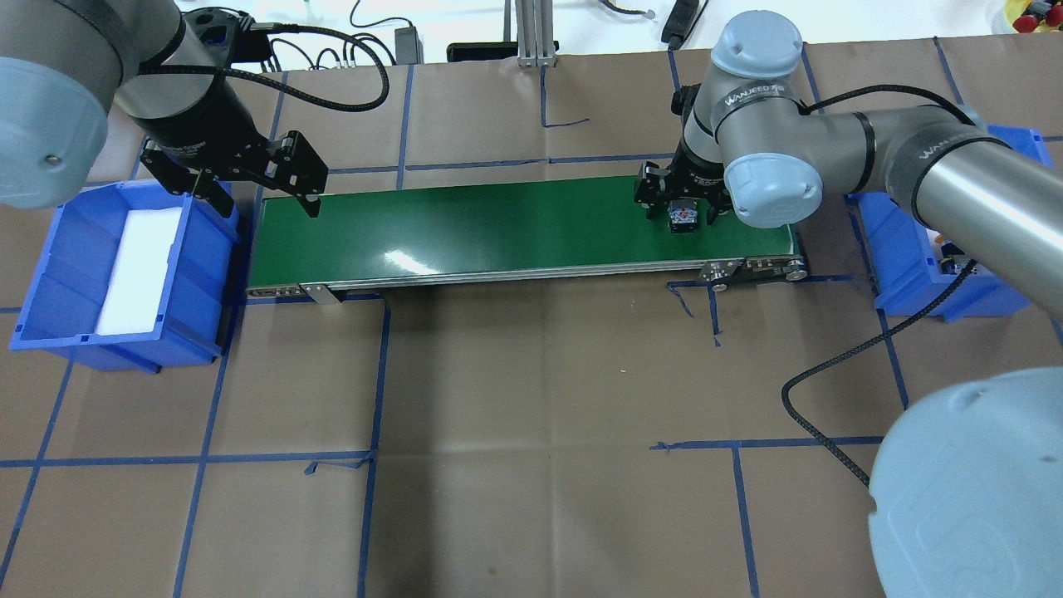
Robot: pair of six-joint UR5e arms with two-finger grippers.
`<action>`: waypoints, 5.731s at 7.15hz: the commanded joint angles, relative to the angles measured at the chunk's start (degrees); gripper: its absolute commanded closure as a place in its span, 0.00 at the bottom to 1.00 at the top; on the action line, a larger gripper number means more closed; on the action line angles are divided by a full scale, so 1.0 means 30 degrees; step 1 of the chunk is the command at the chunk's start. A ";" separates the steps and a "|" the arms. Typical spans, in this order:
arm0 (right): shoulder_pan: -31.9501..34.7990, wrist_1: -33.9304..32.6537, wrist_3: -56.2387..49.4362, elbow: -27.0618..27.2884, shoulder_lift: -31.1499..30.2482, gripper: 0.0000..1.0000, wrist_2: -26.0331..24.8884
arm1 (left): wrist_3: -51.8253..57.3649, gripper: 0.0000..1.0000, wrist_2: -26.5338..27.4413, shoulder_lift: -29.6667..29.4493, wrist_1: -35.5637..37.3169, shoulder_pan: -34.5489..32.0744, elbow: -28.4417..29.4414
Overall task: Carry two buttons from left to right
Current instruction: 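Grasp the red button with the right gripper and lift it, then lower the red button into the right bin beside the yellow one and release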
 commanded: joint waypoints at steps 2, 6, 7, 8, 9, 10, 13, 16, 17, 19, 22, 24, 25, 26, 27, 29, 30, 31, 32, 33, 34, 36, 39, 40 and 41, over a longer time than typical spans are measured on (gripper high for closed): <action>-0.0060 0.0051 -0.0394 -0.0086 -0.0061 0.94 -0.0163 | -0.0001 0.00 0.0000 0.0029 0.0000 0.0000 0.0003; -0.0613 0.3315 -0.2290 -0.2565 -0.0734 0.96 -0.1715 | -0.0030 0.00 0.0000 0.0029 0.0000 0.0000 0.0003; -0.1342 0.5740 -0.3459 -0.4462 -0.0909 0.96 -0.2267 | -0.0030 0.00 0.0000 0.0000 0.0000 0.0000 0.0003; -0.2364 0.8490 -0.5095 -0.6424 -0.0969 0.96 -0.2417 | -0.0030 0.00 0.0000 0.0000 0.0000 0.0000 0.0003; -0.3824 0.9765 -0.7693 -0.7662 -0.0970 0.96 -0.2709 | -0.0059 0.00 0.0000 0.0029 0.0000 0.0000 0.0003; -0.5492 0.9865 -1.0677 -0.7993 -0.0912 0.96 -0.2683 | -0.0059 0.00 0.0000 0.0000 0.0000 0.0000 0.0003; -0.8666 0.9690 -1.5912 -0.7880 -0.0444 0.96 -0.2536 | -0.0030 0.00 0.0000 0.0029 0.0000 0.0000 0.0003; -1.0077 0.9430 -1.7439 -0.7647 0.0638 0.97 -0.2449 | -0.0030 0.00 0.0000 0.0029 0.0000 0.0000 0.0003; -1.0282 0.9252 -1.7533 -0.7065 0.0642 0.97 -0.2448 | -0.0030 0.00 0.0000 0.0029 0.0000 0.0000 -0.0026; -1.0314 0.5434 -1.7737 -0.4902 0.0408 0.97 -0.2448 | -0.0001 0.00 0.0000 0.0000 0.0000 0.0000 -0.0027; -1.0314 0.3978 -1.7798 -0.4832 0.1721 0.97 -0.2390 | -0.0030 0.00 0.0000 0.0029 0.0000 0.0000 -0.0027; -1.0255 0.3421 -1.7506 -0.4775 0.2367 0.97 -0.1545 | -0.0030 0.00 0.0000 0.0000 0.0000 0.0000 -0.0027; -1.0255 0.3362 -1.7475 -0.4774 0.2689 0.97 -0.1540 | -0.0030 0.00 0.0000 0.0029 0.0000 0.0000 -0.0027; -1.0139 0.3217 -1.7446 -0.4803 0.2982 0.97 -0.1540 | -0.0030 0.00 0.0000 0.0029 0.0000 0.0000 -0.0027; -1.0138 0.2635 -1.7475 -0.4745 0.3159 0.96 -0.1540 | -0.0059 0.00 0.0000 0.0000 0.0000 0.0000 -0.0027; -1.0138 0.2513 -1.7475 -0.4598 0.3190 0.72 -0.1569 | -0.0059 0.00 -0.0001 0.0000 0.0000 0.0000 0.0003; -1.0080 0.2570 -1.7243 -0.4627 0.3277 0.13 -0.1598 | -0.0059 0.00 -0.0029 0.0000 0.0000 0.0000 0.0003; -1.0079 0.2774 -1.6632 -0.4599 0.3249 0.09 -0.1627 | -0.0059 0.00 -0.0030 0.0000 0.0000 0.0000 0.0003; -1.0079 0.2805 -1.6596 -0.4656 0.3191 0.09 -0.1628 | -0.0059 0.00 -0.0030 0.0000 0.0000 0.0000 0.0003; -1.0079 0.2834 -1.6596 -0.4831 0.3074 0.10 -0.1628 | -0.0059 0.00 -0.0030 0.0000 0.0000 0.0000 0.0003; -1.0079 0.2980 -1.6625 -0.4862 0.2754 0.10 -0.1628 | -0.0117 0.00 -0.0001 0.0000 0.0000 0.0000 0.0003; -1.0079 0.4521 -1.6567 -0.4891 0.1324 0.01 -0.1599 | -0.0118 0.00 -0.0030 0.0000 0.0000 0.0000 0.0003; -0.9381 0.7339 -1.2486 -0.4512 -0.3504 0.00 -0.1715 | -0.0118 0.00 -0.0030 0.0000 0.0000 0.0000 0.0003; -0.8767 0.8158 -1.0348 -0.4162 -0.4708 0.00 -0.1716 | -0.0147 0.00 -0.0030 0.0000 0.0000 0.0000 0.0003; -0.7427 0.8979 -0.7397 -0.4014 -0.5677 0.00 -0.1687 | -0.0147 0.00 -0.0030 0.0000 0.0000 0.0000 0.0003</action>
